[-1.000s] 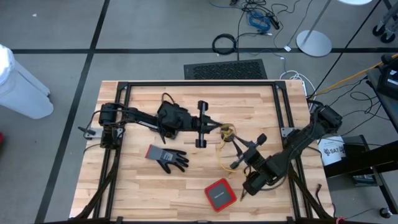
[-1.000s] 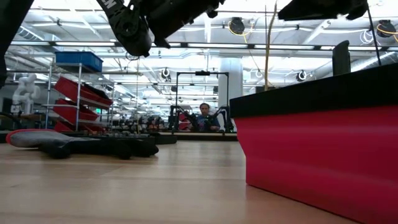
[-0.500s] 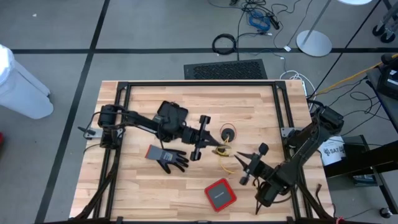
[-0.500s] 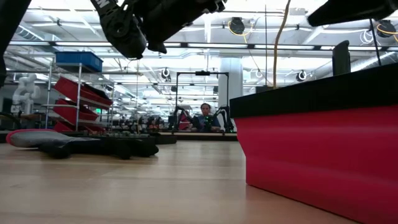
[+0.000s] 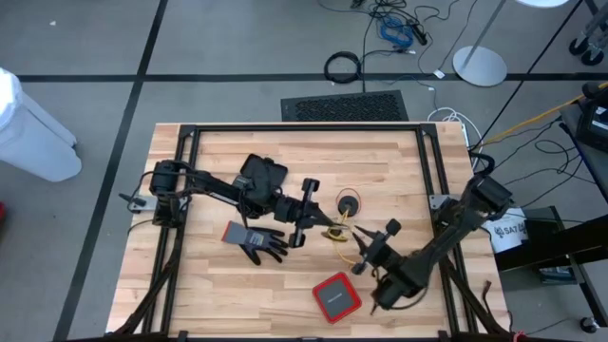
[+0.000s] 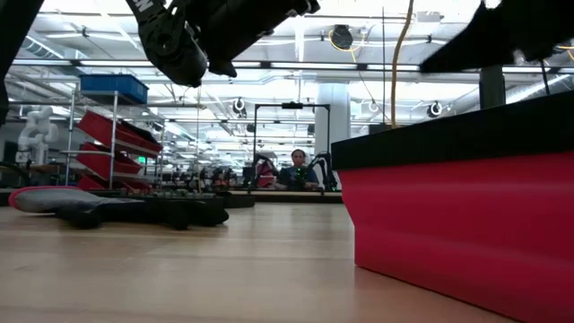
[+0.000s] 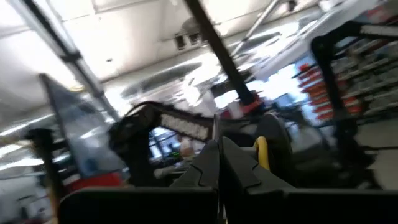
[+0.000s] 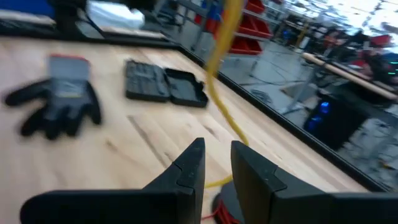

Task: Coil cords
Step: Coil the yellow wire onto the spool

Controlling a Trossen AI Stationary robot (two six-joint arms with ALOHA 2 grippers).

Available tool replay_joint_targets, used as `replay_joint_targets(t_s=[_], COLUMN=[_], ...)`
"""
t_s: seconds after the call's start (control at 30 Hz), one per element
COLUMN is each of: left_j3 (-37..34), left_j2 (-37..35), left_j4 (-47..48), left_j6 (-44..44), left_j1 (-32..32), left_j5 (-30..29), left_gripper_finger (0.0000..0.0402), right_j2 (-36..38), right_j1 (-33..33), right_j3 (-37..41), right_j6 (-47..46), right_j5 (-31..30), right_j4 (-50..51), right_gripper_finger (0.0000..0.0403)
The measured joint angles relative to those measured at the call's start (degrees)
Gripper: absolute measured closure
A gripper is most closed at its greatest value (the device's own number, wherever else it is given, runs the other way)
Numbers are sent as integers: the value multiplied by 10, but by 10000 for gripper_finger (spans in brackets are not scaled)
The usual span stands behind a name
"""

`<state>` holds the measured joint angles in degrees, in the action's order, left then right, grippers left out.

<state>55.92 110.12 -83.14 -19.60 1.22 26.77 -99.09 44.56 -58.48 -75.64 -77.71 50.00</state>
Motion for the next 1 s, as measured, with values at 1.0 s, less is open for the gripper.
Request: replay_joint_targets(t_s=[1.0], left_j3=[0], left_j2=[0], left_j4=[-14], left_j6=[61], left_j1=[-23], left_j5=[-23], left_gripper_finger=[401], right_j2=[-36], right_j1=[-28], right_j3=[0], right_j6=[143], right_j5=[-81], right_j4=[-105], right_gripper_finger=[339])
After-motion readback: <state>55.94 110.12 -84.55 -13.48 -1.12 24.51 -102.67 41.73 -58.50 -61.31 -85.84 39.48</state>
